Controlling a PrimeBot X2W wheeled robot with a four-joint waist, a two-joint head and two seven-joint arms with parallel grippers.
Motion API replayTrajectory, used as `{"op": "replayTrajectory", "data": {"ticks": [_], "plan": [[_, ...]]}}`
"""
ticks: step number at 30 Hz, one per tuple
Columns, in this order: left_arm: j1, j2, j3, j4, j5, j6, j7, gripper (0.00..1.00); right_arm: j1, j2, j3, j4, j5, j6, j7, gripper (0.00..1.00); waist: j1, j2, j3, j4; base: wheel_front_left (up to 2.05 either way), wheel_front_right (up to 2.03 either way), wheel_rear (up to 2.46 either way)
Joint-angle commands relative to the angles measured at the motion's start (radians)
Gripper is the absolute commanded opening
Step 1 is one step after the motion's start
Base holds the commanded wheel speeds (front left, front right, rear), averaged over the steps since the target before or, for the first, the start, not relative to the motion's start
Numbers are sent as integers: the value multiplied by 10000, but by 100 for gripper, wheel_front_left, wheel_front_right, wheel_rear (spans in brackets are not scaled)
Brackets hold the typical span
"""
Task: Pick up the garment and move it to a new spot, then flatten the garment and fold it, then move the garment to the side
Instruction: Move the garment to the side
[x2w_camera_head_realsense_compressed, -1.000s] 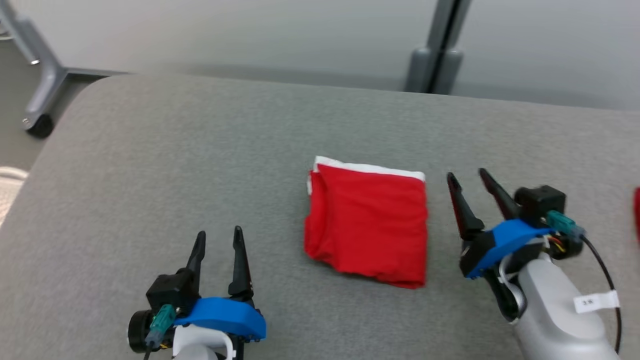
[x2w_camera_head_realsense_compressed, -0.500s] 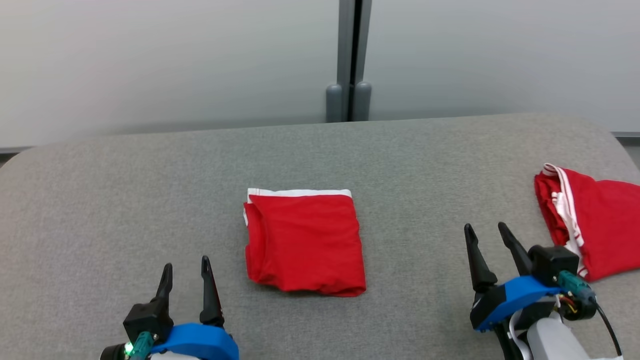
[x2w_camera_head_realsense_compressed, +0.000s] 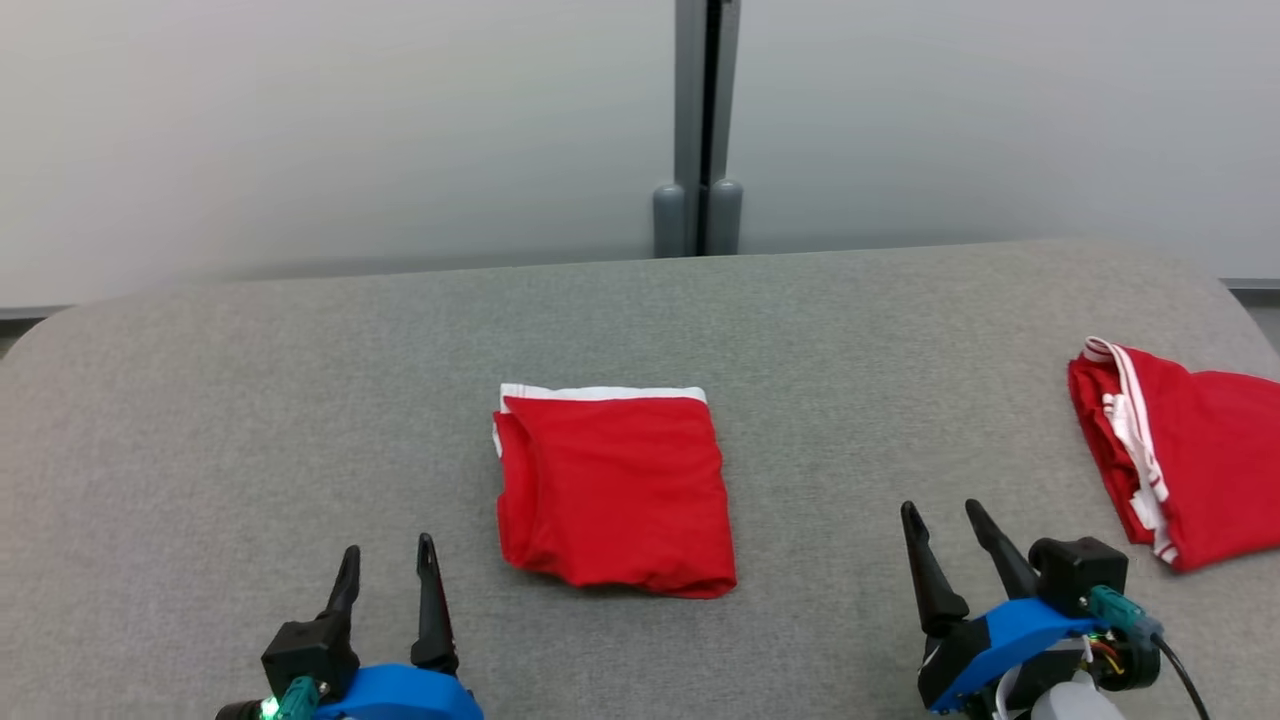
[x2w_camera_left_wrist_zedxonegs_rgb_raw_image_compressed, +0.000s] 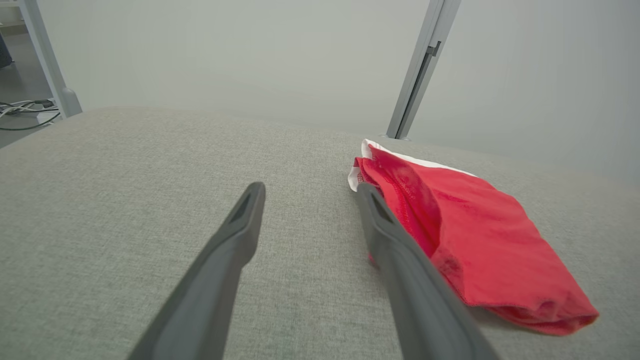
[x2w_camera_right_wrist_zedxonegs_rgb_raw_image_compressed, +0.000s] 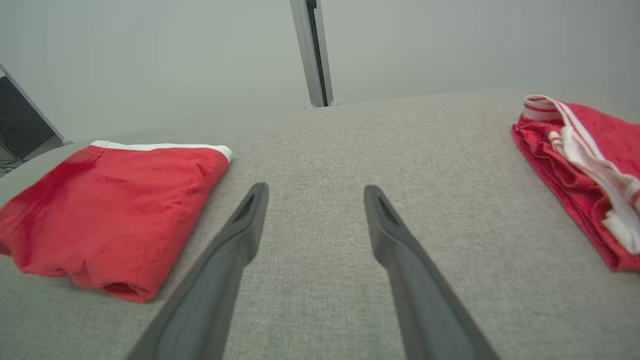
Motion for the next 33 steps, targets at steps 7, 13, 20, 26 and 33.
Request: {"op": "replayTrajectory", "data": {"ticks": [7, 13, 20, 26, 33], "plan": [[-608, 3, -965, -124, -197, 49, -22, 100, -1185, -3, 662, 1034, 871, 2, -30, 100, 0, 2, 1013, 1428, 0, 0, 0], [-788, 0, -1586, -268, -395, 209, -22, 100, -2227, -22, 586, 1886, 1159, 2, -30, 100, 0, 2, 1523, 2454, 0, 0, 0], [-955, -3, -2027, -454, -499, 275, -22, 100, -2967, -59, 547, 3506, 1320, 2, -28, 82, 0, 2, 2011, 3158, 0, 0, 0], [-1050, -3, -2156, -634, -464, 365, -22, 100, -2970, -20, 601, 3670, 1525, 3, 3, 0, 0, 2, 2157, 3085, 0, 0, 0], [-1034, -3, -2152, -529, -470, 251, -22, 100, -2802, -141, 656, 2612, 1454, 2, -17, 0, 0, 2, 1751, 2043, 0, 0, 0]]}}
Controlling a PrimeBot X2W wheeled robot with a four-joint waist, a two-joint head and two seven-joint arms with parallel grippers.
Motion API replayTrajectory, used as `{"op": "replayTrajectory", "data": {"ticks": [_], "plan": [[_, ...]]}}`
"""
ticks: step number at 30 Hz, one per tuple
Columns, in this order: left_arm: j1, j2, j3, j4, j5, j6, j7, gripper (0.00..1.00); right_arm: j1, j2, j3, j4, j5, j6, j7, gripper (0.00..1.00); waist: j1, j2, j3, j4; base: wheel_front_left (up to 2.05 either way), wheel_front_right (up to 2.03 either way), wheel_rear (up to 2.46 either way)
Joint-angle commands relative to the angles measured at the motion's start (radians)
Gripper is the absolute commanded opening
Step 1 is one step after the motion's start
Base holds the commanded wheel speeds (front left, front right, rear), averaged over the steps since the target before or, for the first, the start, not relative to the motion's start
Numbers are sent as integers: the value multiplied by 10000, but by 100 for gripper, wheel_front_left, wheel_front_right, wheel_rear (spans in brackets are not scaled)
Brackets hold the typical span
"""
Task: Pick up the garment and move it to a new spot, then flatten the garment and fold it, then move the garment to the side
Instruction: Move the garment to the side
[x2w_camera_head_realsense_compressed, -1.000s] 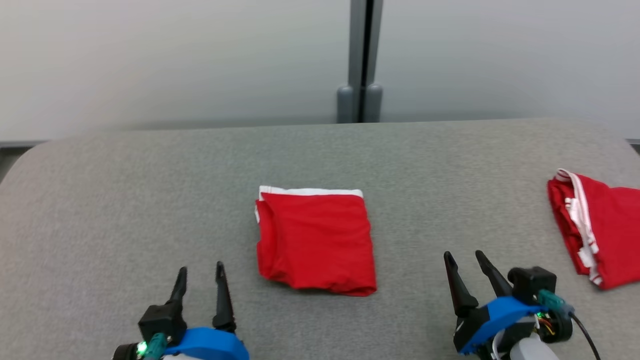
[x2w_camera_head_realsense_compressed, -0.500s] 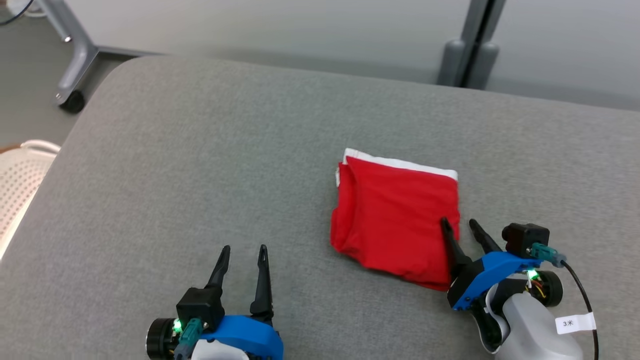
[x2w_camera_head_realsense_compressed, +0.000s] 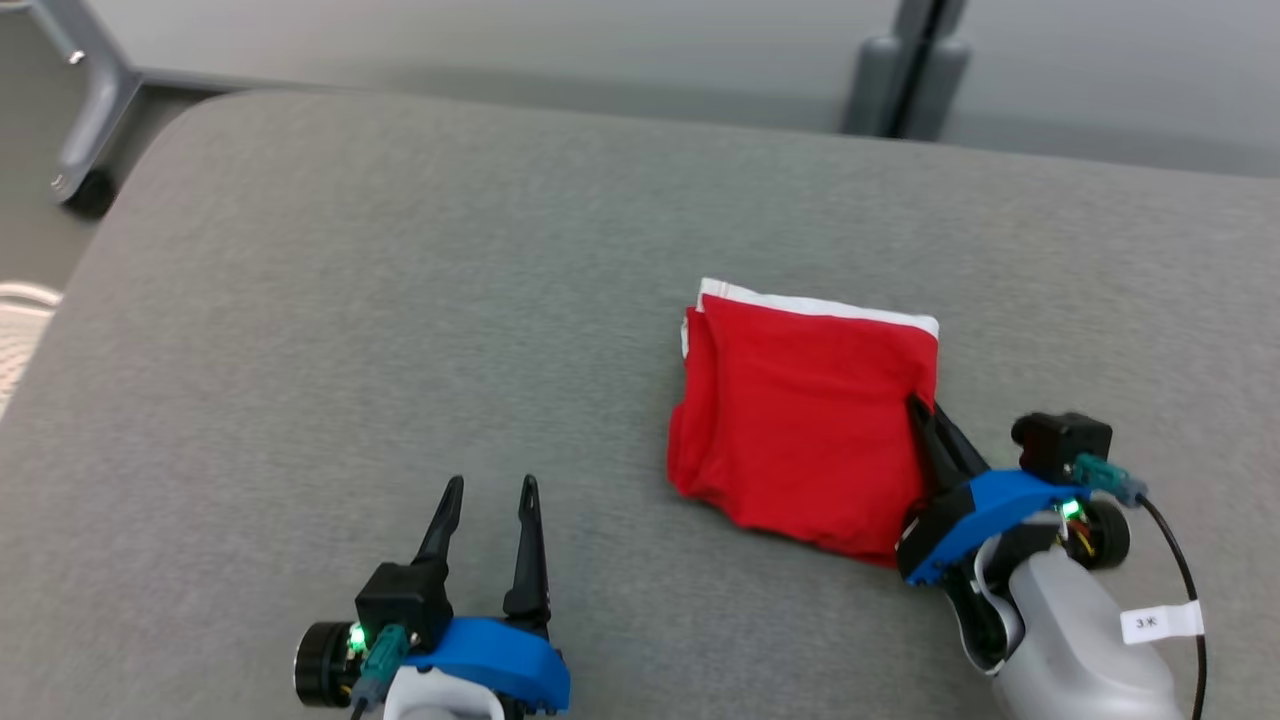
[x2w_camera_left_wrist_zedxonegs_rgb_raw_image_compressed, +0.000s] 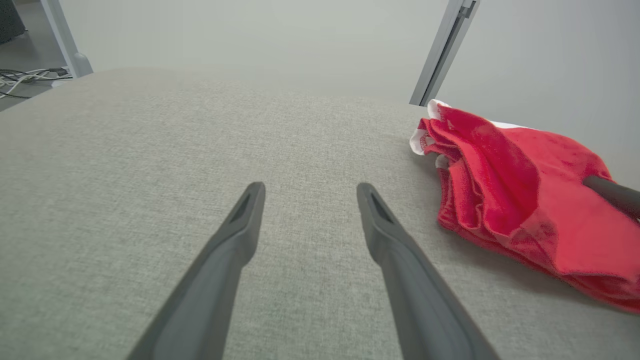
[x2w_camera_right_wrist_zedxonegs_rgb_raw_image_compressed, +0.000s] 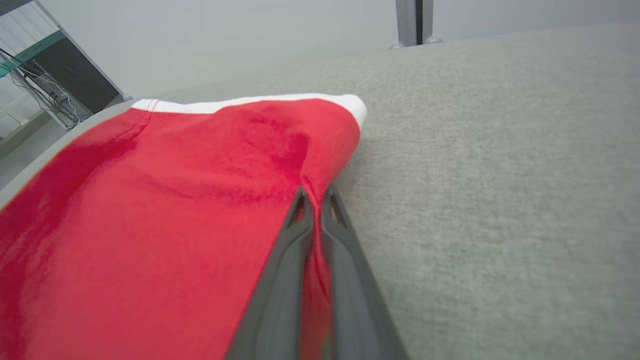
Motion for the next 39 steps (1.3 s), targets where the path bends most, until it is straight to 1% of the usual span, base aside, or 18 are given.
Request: {"op": "replayTrajectory", "data": {"ticks": [1, 6, 13, 17, 19, 22, 26, 30, 33, 39], "plan": [[-117, -10, 12, 26, 53, -74, -22, 100, 110, -45, 105, -237, -61, 2, -2, 0, -1, -1, -376, -618, 0, 0, 0], [-355, -4, -188, 240, 19, -276, -22, 100, 244, 11, 460, -655, 109, 2, -3, 0, -1, -1, -671, -2150, 0, 0, 0], [-710, -9, -416, 503, -172, -331, -22, 100, 291, 43, 1077, -782, 365, 2, -2, 0, -1, -1, -857, -4261, 0, 0, 0], [-791, -9, -388, 649, -176, -361, -22, 100, 399, 61, 1318, -831, 625, 2, -16, 0, -1, -1, -842, -5295, 0, 0, 0], [-813, -4, -427, 745, -165, -442, -22, 100, 438, 68, 1389, -854, 706, 3, -13, 0, -1, -1, -837, -5685, 0, 0, 0], [-905, -6, -398, 792, -228, -420, -22, 100, 484, 71, 1602, -816, 745, 2, -14, 0, -1, -1, -744, -6157, 0, 0, 0], [-1102, 2, -498, 884, -204, -480, -22, 100, 365, 22, 1696, -717, 687, 2, -14, 0, -1, -1, -566, -6399, 0, 0, 0], [-1292, 0, -672, 975, -148, -546, -22, 100, 34, -248, 1770, -567, 546, 2, -14, 0, -1, -1, -367, -6237, 0, 0, 0], [-1370, 11, -727, 1105, -56, -535, -22, 100, -403, -628, 1859, -367, 242, 2, -14, 0, -1, -1, -129, -5921, 0, 0, 0], [-1544, 0, -825, 1183, 40, -456, -22, 100, -1647, -1897, 1754, 193, -494, 2, -14, 0, -1, -1, 395, -4964, 0, 0, 0]]}}
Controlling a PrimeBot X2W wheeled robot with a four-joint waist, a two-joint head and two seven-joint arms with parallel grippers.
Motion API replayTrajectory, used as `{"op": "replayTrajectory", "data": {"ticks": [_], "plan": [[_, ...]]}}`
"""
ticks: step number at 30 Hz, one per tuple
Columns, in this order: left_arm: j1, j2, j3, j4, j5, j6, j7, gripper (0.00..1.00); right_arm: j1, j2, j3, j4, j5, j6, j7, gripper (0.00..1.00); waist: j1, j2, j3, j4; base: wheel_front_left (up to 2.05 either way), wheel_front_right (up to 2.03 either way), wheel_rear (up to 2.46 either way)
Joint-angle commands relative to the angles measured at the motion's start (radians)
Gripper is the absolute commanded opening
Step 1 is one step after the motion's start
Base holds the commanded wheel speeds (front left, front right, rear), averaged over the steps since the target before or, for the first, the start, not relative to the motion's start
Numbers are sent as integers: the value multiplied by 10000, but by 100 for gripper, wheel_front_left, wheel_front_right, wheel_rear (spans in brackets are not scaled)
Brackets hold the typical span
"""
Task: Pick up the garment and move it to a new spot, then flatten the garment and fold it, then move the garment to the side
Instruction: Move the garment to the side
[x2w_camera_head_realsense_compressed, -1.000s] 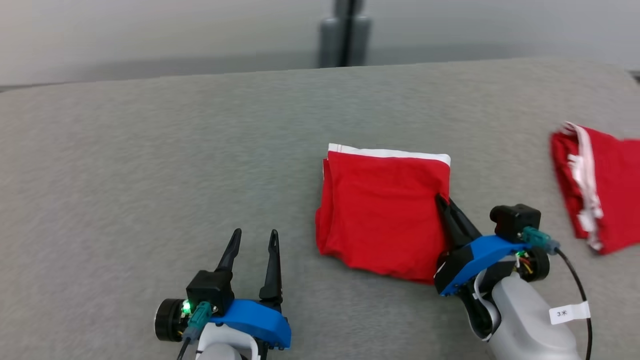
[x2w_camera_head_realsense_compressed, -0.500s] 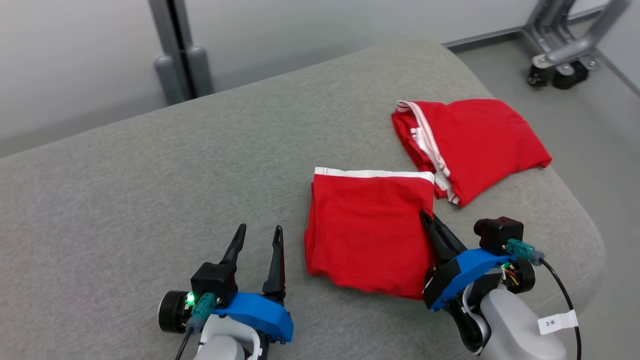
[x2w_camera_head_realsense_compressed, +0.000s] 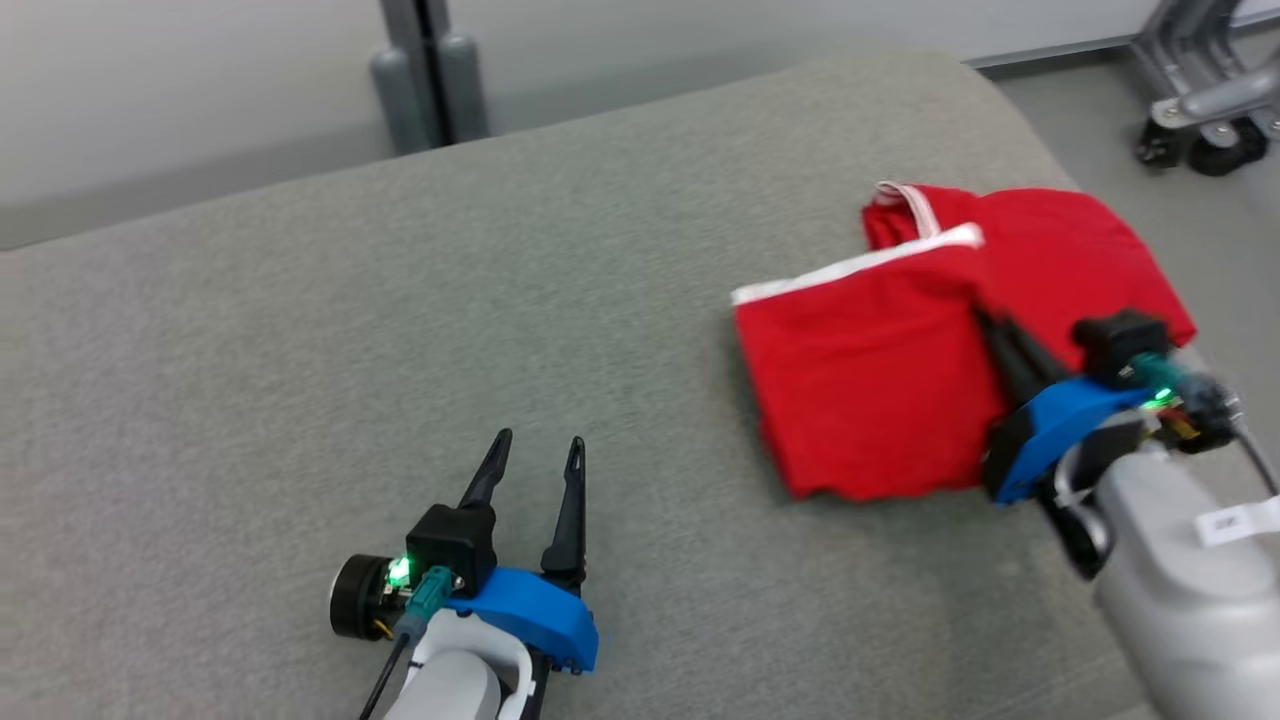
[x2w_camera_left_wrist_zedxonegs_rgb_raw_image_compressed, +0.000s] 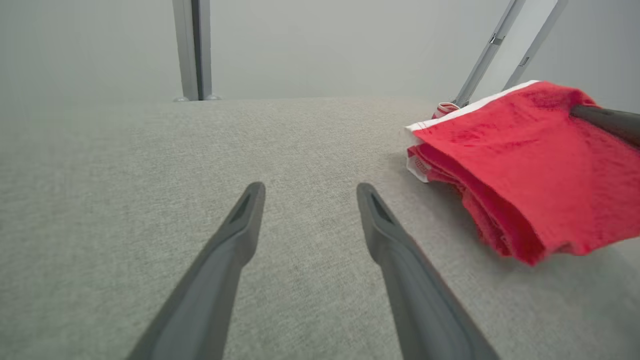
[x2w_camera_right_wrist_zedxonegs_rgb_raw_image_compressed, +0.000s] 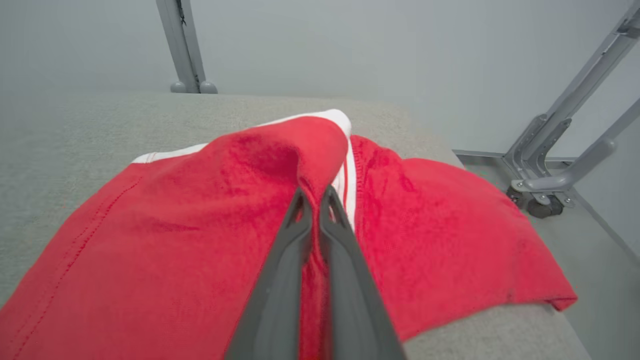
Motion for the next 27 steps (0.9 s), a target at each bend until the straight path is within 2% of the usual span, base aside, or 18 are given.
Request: {"op": "replayTrajectory", "data": {"ticks": [1, 9, 13, 16, 17, 18, 22, 24, 27], "plan": [[-242, 15, 1, 11, 74, 43, -22, 100, -509, -483, -131, 248, -227, 2, -29, 0, -1, 0, 485, 633, 0, 0, 0], [-399, 9, -83, -188, 40, 205, -22, 100, -1664, -2530, -954, 1557, -1003, 2, -29, 0, -1, 0, 1042, 1791, 0, 0, 0], [-427, 9, -118, -249, 56, 265, -22, 100, -1928, -3177, -1656, 2222, -1283, 2, -29, 0, -1, 0, 1278, 2144, 0, 0, 0], [-448, 9, -105, -256, 101, 291, -23, 100, -2031, -3375, -2096, 2535, -1428, 0, -28, 0, -1, 0, 1377, 2232, 0, 0, 0], [-460, 9, -93, -256, 123, 295, -22, 100, -2110, -3492, -2349, 2585, -1561, 0, -31, 37, -1, 0, 1417, 2255, 0, 0, 0], [-481, 3, -86, -251, 148, 314, -22, 100, -2165, -3590, -2652, 2635, -1678, 0, -31, 100, -1, 0, 1465, 2272, 0, 0, 0], [-550, 5, 16, -233, 241, 337, -22, 100, -2100, -3553, -4051, 2378, -2411, 2, -29, 100, -1, 0, 1534, 2265, 0, 0, 0], [-602, 8, 85, -215, 287, 330, -22, 100, -1908, -3287, -4865, 2043, -2762, 2, -28, 100, -1, 0, 1508, 2237, 0, 0, 0], [-554, 8, 226, -291, 270, 373, -22, 100, -1593, -2549, -5605, 1105, -3150, 2, -28, 100, -1, 0, 1377, 2181, 0, 0, 0]]}}
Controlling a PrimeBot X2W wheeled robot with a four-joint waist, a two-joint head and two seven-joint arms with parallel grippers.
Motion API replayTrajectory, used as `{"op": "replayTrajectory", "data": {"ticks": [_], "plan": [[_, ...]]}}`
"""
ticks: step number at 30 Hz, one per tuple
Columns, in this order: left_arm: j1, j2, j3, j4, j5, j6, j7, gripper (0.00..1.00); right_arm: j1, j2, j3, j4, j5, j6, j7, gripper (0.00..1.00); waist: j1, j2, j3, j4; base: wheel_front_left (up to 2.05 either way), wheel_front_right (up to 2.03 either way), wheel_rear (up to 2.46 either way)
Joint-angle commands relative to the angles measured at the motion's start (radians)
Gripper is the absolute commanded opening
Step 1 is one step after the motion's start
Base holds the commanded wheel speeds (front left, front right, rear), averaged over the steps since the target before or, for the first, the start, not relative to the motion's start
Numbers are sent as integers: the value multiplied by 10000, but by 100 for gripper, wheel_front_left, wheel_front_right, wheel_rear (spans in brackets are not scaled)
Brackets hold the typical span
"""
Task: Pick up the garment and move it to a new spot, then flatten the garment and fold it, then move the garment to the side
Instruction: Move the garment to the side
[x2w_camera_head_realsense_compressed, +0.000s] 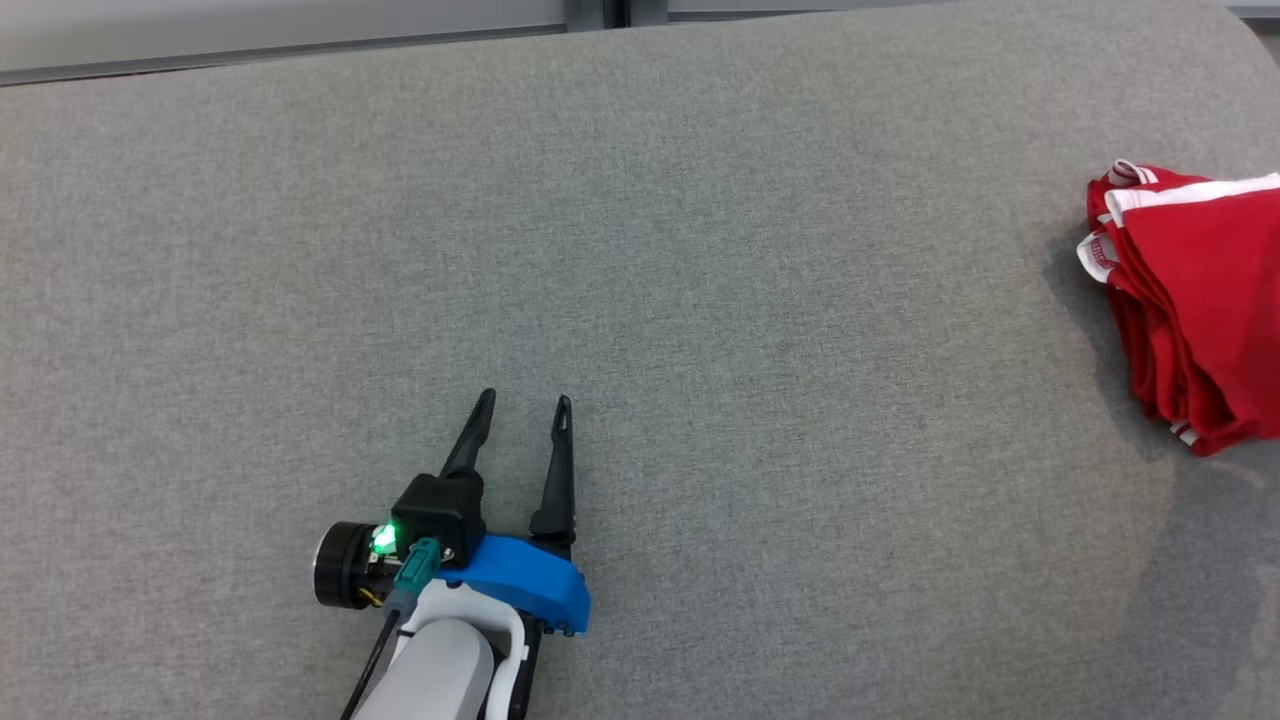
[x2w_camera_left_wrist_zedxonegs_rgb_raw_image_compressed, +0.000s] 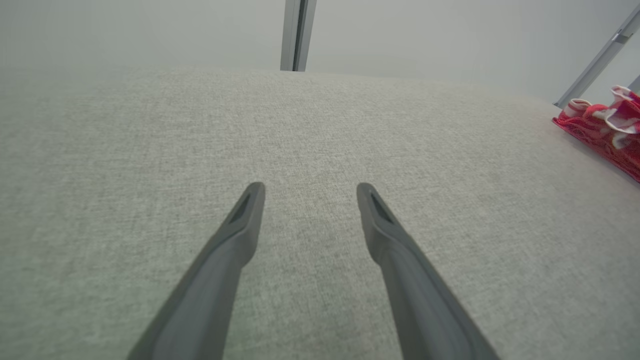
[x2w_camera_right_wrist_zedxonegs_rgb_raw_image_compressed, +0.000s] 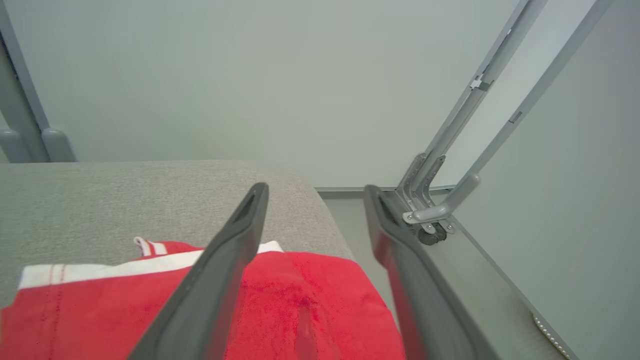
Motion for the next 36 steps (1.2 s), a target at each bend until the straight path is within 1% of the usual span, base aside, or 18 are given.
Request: {"op": "replayTrajectory", "data": {"ticks": [1, 5, 7, 9, 12, 14, 19, 24, 31, 36], "plan": [[-121, 12, 122, -56, 11, 65, -22, 100, 245, 436, -44, -379, -93, 2, -27, 100, 0, -1, -84, -52, 0, 0, 0], [65, 6, 369, -174, 70, 156, -22, 100, 918, 1691, -201, -1931, -27, 2, -27, 100, 0, -1, -351, -68, 0, 0, 0], [156, 6, 466, -225, 106, 215, -22, 100, 1282, 2289, -292, -2604, 220, 2, -27, 100, 0, -1, -481, -42, 0, 0, 0], [283, 12, 607, -285, 82, 259, -22, 100, 1735, 2809, -32, -3066, 391, 2, -26, 100, 0, -1, -641, 15, 0, 0, 0], [425, 12, 805, -382, 24, 333, -22, 100, 2473, 3341, 355, -3638, 636, 2, -26, 100, 0, -1, -901, 181, 0, 0, 0], [543, 3, 918, -451, 18, 382, -22, 100, 2987, 3627, 409, -3869, 914, 2, -27, 100, 0, -1, -1093, 331, 0, 0, 0], [957, 4, 1182, -510, 171, 438, -22, 100, 4137, 4027, 865, -4299, 1052, 2, -27, 100, 0, -1, -1601, 641, 0, 0, 0], [1366, -2, 1593, -553, 275, 459, -22, 100, 4968, 4282, 1210, -4292, 990, 2, -27, 100, 0, -1, -2086, 801, 0, 0, 0], [1867, 3, 1936, -418, 53, 155, -22, 100, 5571, 4421, 1516, -4241, 916, 2, -27, 100, 0, -1, -2712, 950, 0, 0, 0], [2123, 3, 2163, -329, -4, -81, -22, 100, 5847, 4410, 1964, -4301, 1233, 2, -27, 100, 0, -1, -3139, 997, 0, 0, 0]]}}
